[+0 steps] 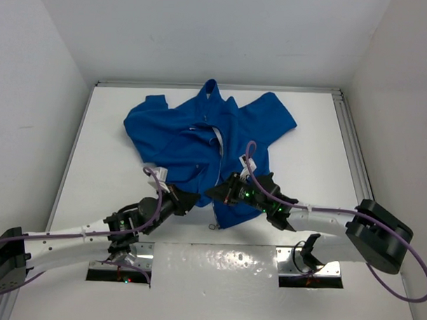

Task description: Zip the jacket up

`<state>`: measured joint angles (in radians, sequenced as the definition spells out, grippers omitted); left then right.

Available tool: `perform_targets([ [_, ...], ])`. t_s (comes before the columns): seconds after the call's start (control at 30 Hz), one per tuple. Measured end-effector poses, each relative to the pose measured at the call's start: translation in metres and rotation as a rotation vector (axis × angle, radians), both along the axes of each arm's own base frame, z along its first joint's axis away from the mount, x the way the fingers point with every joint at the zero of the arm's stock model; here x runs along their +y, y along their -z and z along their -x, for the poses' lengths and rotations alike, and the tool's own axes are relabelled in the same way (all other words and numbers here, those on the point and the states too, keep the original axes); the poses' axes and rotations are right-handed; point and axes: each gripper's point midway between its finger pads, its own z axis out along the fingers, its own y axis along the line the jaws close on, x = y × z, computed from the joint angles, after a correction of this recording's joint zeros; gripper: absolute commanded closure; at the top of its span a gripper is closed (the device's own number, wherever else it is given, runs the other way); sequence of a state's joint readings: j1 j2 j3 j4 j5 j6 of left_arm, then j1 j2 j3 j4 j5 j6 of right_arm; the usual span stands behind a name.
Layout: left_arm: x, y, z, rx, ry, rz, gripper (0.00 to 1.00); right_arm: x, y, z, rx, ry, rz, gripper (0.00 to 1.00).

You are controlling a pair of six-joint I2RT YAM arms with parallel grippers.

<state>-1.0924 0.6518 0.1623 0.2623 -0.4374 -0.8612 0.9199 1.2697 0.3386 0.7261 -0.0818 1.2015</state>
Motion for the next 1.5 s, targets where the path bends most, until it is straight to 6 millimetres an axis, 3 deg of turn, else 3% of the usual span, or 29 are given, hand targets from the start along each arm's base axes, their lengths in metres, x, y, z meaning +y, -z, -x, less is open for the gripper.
perform_targets([
  [0.07, 0.0, 0.001, 0.001, -0.004, 0.008, -0.01, 0.73, 0.002, -0.001, -0.001, -0.005, -0.002, -0.008, 1.0],
  [0.1, -0.001, 0.001, 0.001, -0.004, 0.014, -0.013, 0.56, 0.002, -0.002, -0.001, -0.009, -0.002, -0.013, 1.0],
  [0.2, -0.001, -0.003, 0.003, -0.009, 0.028, -0.02, 0.45, 0.004, -0.007, -0.001, -0.026, -0.006, -0.039, 1.0],
  [0.37, -0.002, -0.032, 0.005, -0.046, 0.039, 0.052, 0.44, 0.004, -0.022, -0.002, -0.068, -0.004, -0.103, 1.0],
  [0.5, -0.001, -0.042, 0.006, -0.06, 0.042, 0.087, 0.46, 0.004, -0.032, -0.001, -0.083, -0.001, -0.157, 1.0],
  [0.83, -0.007, -0.036, 0.008, -0.045, 0.064, 0.077, 0.44, -0.004, -0.04, 0.004, -0.065, 0.013, -0.242, 1.0],
  [1.07, -0.012, -0.028, 0.006, -0.041, 0.072, 0.046, 0.54, -0.005, -0.042, 0.006, -0.048, 0.015, -0.267, 1.0],
  [1.27, -0.015, -0.033, 0.004, -0.07, 0.076, 0.048, 0.59, -0.006, -0.043, 0.006, -0.039, 0.018, -0.276, 1.0],
  [1.37, -0.017, -0.035, 0.004, -0.083, 0.085, 0.05, 0.69, -0.006, -0.043, 0.006, -0.037, 0.019, -0.278, 1.0],
  [1.5, -0.02, -0.039, 0.005, -0.095, 0.098, 0.063, 0.93, -0.006, -0.042, 0.006, -0.034, 0.022, -0.282, 1.0],
])
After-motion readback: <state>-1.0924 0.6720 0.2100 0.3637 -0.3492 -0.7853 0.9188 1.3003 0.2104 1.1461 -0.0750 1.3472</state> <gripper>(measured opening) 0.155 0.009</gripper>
